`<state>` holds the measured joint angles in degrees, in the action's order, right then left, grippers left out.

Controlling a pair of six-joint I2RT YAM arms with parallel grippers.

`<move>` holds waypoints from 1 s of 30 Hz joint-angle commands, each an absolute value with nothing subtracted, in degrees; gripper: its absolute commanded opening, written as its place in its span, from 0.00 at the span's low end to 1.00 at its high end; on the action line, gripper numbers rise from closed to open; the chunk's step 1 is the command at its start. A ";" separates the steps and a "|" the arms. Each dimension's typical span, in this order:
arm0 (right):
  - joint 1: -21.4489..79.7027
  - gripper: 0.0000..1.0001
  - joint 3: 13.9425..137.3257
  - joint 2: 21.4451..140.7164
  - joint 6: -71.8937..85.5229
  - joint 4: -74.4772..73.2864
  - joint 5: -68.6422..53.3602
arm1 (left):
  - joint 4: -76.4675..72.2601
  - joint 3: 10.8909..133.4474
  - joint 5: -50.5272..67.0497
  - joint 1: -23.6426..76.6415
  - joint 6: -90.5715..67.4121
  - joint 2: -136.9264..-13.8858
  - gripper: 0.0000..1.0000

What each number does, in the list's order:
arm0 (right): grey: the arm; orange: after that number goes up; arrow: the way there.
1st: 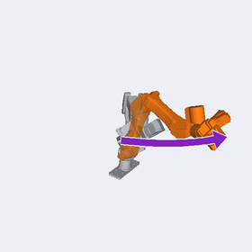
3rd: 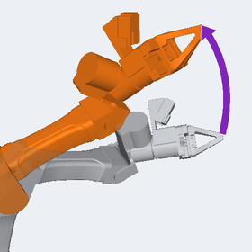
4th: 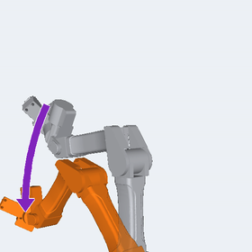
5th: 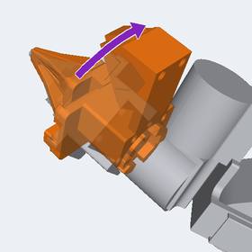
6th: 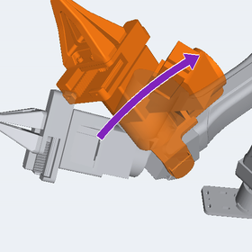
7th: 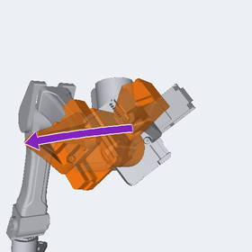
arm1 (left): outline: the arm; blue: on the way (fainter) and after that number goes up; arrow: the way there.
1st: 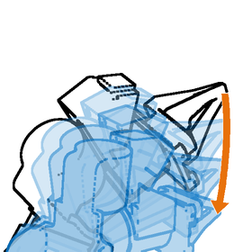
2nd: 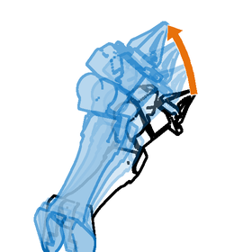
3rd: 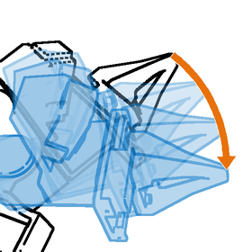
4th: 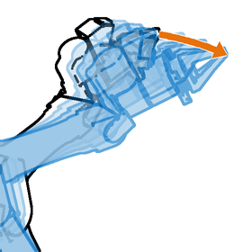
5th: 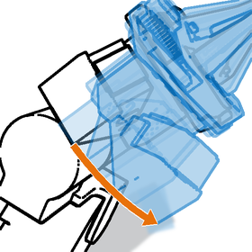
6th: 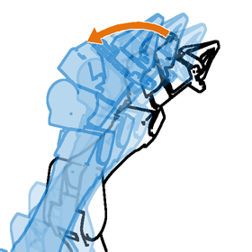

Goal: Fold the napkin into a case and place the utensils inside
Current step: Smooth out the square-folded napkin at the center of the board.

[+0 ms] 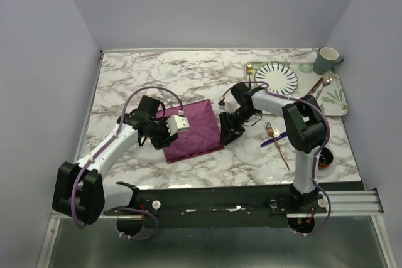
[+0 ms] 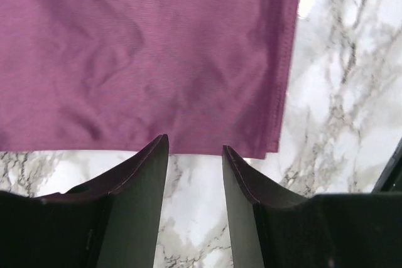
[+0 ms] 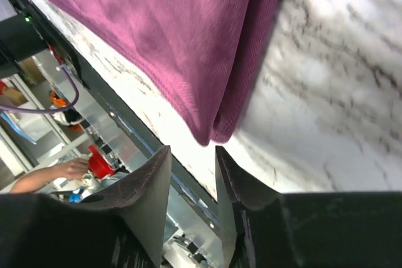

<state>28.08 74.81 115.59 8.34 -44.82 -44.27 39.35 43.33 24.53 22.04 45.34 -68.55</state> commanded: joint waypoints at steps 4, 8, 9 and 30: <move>28.30 0.66 81.54 110.74 1.24 -51.94 -38.32 | 39.55 53.16 34.35 12.85 33.78 -77.25 0.53; 28.30 0.94 86.56 109.95 0.53 -50.10 -40.86 | 33.94 57.21 41.47 7.93 20.54 -79.89 0.75; 28.39 0.98 88.23 110.21 0.53 -48.97 -41.48 | 32.01 57.56 43.14 6.87 16.82 -80.76 0.83; 28.83 1.00 114.00 134.38 28.99 -21.46 -51.76 | -18.18 56.25 56.16 0.62 -40.24 -104.93 0.86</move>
